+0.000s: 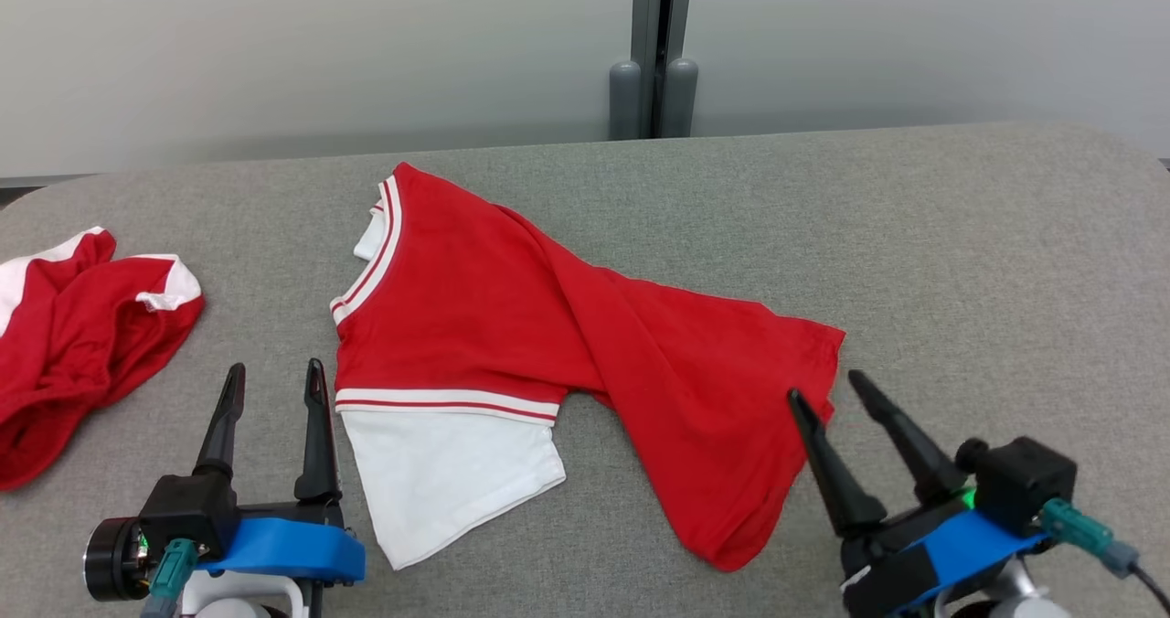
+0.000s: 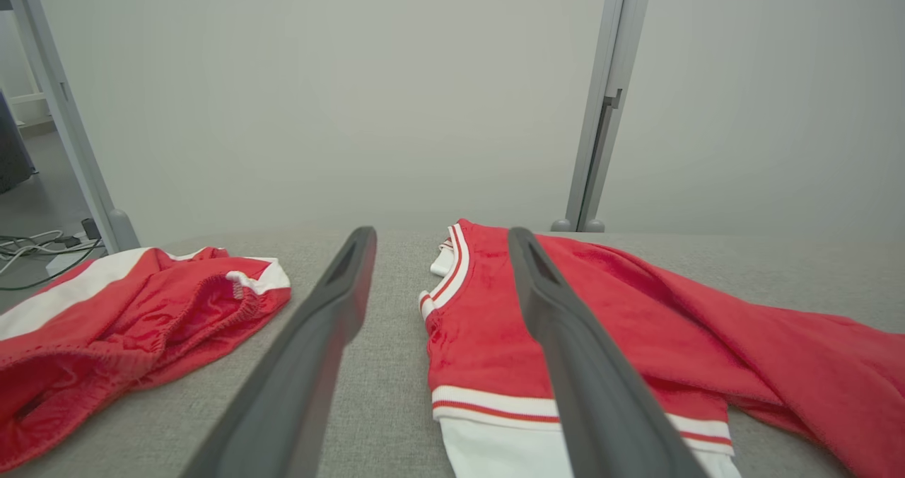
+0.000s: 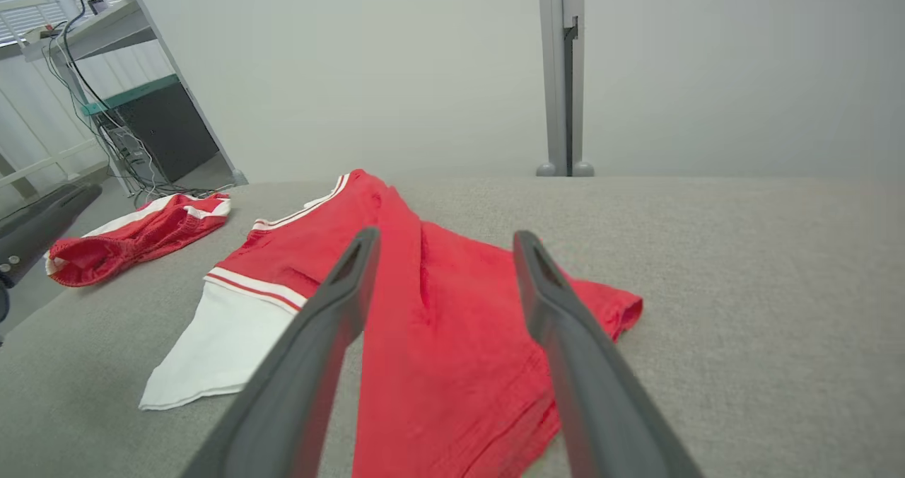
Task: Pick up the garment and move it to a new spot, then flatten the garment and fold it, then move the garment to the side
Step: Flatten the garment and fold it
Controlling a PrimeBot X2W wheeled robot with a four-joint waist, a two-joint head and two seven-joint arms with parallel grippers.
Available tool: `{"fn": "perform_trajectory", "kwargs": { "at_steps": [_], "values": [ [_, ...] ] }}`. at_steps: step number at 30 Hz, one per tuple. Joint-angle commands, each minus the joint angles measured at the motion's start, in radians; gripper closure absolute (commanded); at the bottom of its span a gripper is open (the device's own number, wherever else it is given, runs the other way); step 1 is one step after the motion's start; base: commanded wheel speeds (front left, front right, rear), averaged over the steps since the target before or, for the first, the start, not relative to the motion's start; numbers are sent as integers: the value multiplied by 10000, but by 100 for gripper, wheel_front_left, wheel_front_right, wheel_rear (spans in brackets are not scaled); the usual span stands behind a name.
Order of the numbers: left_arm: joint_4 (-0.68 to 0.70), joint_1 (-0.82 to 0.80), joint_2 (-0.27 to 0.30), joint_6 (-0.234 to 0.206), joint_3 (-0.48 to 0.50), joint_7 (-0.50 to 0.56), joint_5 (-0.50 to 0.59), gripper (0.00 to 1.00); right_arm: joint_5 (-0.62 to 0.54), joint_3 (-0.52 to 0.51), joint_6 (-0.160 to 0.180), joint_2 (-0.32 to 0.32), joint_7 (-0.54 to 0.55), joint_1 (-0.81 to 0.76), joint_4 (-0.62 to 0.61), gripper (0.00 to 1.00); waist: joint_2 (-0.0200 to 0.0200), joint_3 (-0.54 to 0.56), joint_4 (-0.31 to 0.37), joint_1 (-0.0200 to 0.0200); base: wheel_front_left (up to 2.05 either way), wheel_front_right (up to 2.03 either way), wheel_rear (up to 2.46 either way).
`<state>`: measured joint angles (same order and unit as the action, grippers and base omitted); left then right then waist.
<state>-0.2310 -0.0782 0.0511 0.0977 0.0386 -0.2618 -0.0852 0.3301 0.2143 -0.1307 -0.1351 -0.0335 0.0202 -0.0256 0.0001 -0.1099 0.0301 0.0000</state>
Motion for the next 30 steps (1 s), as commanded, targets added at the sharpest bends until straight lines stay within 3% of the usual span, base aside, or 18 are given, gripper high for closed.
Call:
{"fn": "perform_trajectory", "kwargs": {
  "at_steps": [1, 7, 13, 30],
  "values": [
    [9, -109, -10, 3, 5, -48, 55, 0, -109, -65, -1, -71, -58, 146, -71, 0, -1, -2, -10, 0, 0, 0, 0],
    [-5, -158, -10, 10, -13, -48, 58, 0, -560, -813, -1, -519, 92, 1059, -142, 0, -1, -57, -111, 0, 0, 0, 0],
    [23, -292, -10, 18, -92, -48, 55, 0, -981, -1222, -1, -799, 176, 2012, 561, 0, -1, -230, -357, 0, 0, 0, 0],
    [-101, -779, -12, 35, -343, -48, -102, 0, -1285, -1463, -1, -767, -538, 3399, 5628, 0, -1, -963, -1160, 0, 0, 0, 0]
  ]
}}
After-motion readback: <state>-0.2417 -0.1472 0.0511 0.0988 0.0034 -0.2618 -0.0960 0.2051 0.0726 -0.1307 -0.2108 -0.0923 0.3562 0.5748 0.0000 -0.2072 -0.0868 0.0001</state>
